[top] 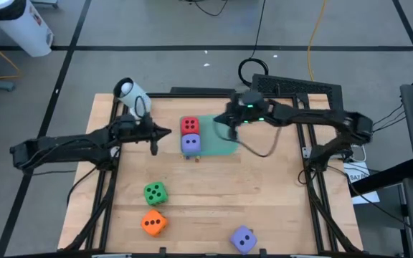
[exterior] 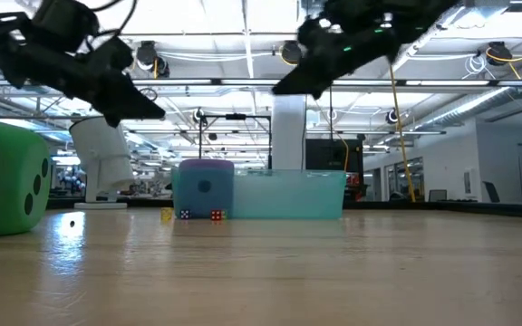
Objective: Pick & Place Dice
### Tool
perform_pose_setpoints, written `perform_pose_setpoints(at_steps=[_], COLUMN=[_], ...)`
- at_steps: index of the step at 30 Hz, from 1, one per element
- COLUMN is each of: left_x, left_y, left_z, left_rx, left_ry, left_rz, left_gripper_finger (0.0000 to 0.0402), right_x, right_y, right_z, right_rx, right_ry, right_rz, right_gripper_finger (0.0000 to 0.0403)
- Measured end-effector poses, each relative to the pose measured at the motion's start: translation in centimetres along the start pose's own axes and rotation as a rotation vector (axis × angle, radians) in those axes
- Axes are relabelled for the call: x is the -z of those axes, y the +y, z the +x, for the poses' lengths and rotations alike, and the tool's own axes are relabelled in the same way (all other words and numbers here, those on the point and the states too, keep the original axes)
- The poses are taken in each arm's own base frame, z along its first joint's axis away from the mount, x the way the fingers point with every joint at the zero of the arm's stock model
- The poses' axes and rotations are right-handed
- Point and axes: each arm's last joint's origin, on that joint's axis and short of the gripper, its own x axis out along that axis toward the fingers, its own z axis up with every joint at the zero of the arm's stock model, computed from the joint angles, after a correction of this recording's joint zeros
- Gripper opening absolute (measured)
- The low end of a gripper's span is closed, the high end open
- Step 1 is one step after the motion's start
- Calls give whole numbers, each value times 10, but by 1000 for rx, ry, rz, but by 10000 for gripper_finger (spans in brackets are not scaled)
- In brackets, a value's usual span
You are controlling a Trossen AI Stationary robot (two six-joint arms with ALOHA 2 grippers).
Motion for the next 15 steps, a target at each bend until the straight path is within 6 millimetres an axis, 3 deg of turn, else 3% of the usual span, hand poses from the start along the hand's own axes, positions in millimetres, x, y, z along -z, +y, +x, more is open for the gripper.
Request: perform_pose_setpoints(at_steps=[8, 15], left_x=[-2, -7], left_y=[-4, -7], left_z=[-19, -25], left_rx=[43, 94], left_ry=[-104, -159], left_rz=[34, 111], left_gripper_finger=[5, 4], right_x=[54, 112], right_y=[22, 34], right_z=[-74, -103], right_rx=[-13, 64], right_ry=[-224, -397], right_rz=[78, 206], right_gripper_finger=[0, 0])
